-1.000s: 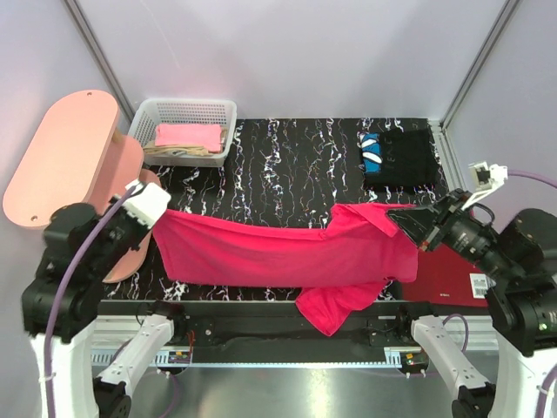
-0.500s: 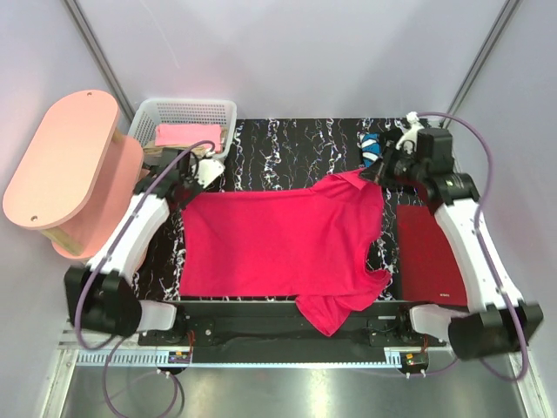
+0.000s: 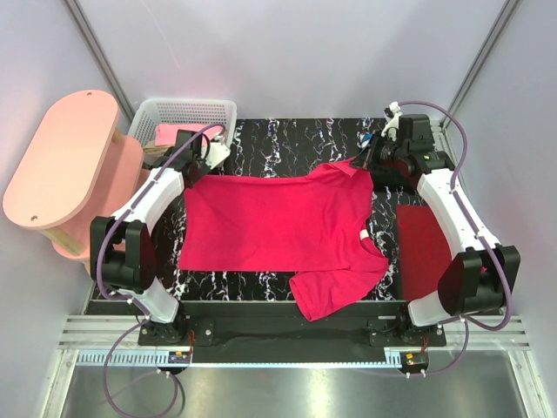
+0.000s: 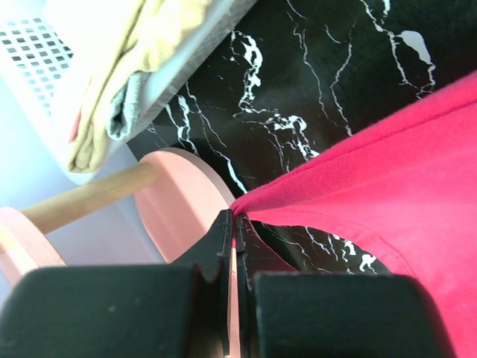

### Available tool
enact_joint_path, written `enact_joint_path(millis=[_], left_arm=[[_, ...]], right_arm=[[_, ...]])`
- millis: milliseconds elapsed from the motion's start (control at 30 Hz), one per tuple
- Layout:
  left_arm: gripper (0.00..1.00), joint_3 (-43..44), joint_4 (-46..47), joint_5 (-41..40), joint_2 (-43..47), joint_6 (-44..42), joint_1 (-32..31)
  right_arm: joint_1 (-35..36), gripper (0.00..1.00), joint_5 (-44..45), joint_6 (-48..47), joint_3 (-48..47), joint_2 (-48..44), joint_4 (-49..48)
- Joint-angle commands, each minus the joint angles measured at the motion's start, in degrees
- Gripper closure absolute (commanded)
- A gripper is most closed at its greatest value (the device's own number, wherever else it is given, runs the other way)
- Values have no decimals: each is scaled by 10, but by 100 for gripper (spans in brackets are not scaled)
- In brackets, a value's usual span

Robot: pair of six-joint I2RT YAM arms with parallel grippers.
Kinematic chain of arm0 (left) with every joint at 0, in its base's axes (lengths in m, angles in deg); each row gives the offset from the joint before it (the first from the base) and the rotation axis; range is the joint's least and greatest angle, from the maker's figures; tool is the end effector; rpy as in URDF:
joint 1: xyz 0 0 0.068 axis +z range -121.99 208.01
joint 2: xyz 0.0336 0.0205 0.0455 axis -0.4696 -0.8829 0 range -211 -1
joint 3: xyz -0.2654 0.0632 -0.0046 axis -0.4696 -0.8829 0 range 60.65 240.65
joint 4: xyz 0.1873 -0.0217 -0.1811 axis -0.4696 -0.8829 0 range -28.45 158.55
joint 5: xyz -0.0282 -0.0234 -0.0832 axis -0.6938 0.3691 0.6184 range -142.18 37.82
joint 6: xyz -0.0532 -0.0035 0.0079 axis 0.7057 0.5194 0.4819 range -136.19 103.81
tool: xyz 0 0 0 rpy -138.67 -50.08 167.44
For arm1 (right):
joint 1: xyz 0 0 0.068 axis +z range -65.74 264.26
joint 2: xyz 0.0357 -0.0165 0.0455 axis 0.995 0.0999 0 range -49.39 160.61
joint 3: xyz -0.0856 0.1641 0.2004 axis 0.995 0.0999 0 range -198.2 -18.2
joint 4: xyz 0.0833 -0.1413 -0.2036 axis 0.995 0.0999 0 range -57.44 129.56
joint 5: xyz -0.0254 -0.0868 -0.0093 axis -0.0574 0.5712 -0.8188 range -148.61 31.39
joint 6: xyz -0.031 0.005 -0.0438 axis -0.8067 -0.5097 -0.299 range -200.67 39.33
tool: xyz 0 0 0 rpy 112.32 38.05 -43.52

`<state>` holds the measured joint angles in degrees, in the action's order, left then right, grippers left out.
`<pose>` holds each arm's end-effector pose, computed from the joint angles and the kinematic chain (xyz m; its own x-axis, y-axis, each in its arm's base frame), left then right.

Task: Fold and stack the t-shirts
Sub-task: Flatten out the tshirt

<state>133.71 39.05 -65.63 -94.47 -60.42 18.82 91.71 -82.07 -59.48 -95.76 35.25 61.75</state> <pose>0.3532 -0.0488 0.2648 -0.5359 0.7740 -0.3373 0.5321 0.6198 0.5768 0.3272 0.0570 0.3427 -0.7050 0.2422 -0.6666 -0.1955 0.8371 0.5110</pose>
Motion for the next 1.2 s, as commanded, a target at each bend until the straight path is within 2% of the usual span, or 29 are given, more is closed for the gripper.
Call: enact_joint_path(millis=[0, 100, 133, 300, 367, 433, 533, 733, 900, 1033, 1133, 1167], left_arm=[[100, 23, 39, -27, 5, -13, 5], [100, 57, 2, -24, 41, 0, 5], [100, 57, -12, -20, 62, 8, 5], [100, 60, -86, 52, 266, 48, 2], [100, 66, -133, 84, 366, 67, -6], [100, 84, -183, 105, 426, 84, -22], [100, 131, -259, 131, 528, 100, -25], [100, 235, -381, 159, 602, 106, -24], [100, 291, -423, 157, 603, 102, -15], [100, 239, -395, 157, 600, 91, -14], [100, 147, -317, 142, 598, 71, -14], [100, 92, -297, 137, 593, 64, -14]], right_arm=[[-4, 100, -10, -17, -35, 8, -25], [-2, 100, -34, -7, -50, -14, -17], [-2, 100, -41, -4, -47, -47, -16], [0, 100, -85, -5, -37, -204, 1], [0, 100, -117, -4, -58, -288, 10], [0, 100, -141, -2, -94, -356, 28], [0, 100, -165, 3, -146, -418, 79], [-1, 100, -193, 21, -223, -496, 142], [-1, 100, -177, 10, -275, -483, 199], [-1, 100, -118, 3, -264, -455, 199], [0, 100, -66, -1, -240, -409, 202], [0, 100, -51, -2, -229, -395, 199]])
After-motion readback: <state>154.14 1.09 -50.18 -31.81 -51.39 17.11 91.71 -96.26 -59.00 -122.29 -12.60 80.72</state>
